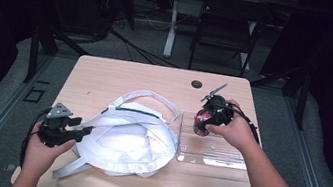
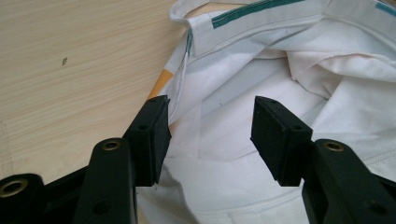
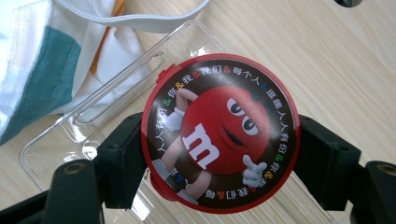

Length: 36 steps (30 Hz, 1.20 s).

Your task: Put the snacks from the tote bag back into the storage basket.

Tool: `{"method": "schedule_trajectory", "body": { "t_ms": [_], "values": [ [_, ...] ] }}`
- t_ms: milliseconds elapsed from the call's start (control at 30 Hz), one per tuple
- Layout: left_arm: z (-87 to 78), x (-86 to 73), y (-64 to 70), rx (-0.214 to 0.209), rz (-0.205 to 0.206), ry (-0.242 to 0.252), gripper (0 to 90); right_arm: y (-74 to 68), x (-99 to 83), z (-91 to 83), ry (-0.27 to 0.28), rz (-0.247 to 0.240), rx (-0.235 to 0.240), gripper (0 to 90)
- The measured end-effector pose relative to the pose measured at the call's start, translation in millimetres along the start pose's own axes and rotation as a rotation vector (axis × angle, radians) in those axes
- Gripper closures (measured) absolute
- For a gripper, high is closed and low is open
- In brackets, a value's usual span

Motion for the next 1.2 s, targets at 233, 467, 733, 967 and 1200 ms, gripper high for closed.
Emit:
{"method": "schedule_trajectory", "body": {
  "t_ms": [233,467,733,967,1200],
  "values": [
    [0.5,0.0,0.6,-0.001,-0.001,0.0,47.2,-4.7,0.7,7.6,-0.006,-0.02,0.016,25.3],
    [0.1,0.0,0.1,-0.001,0.001,0.001,47.2,-9.8,3.3,15.7,-0.007,-0.03,0.031,25.4],
    [-1.5,-0.5,-1.0,0.001,-0.003,0.0,47.2,-14.8,6.4,24.6,-0.008,-0.046,0.03,25.4],
    [-1.8,-0.5,-1.4,0.001,-0.003,0.002,47.1,-15.8,5.2,33.8,-0.017,-0.054,0.037,25.4],
    [-0.2,-1.1,-1.4,0.004,-0.002,-0.002,47.2,-14.6,1.8,43.1,-0.017,-0.049,0.045,25.4]
  ]
}}
Point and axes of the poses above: each handheld gripper's, and its own axes: z roughly forward along the jaws, x roughly out of its top, y roughly to its right, the point moved 5 cm from there along z, roughly forward along the jaws, and after that the axes turned 4 degrees about -y, right-handed, at the moved point
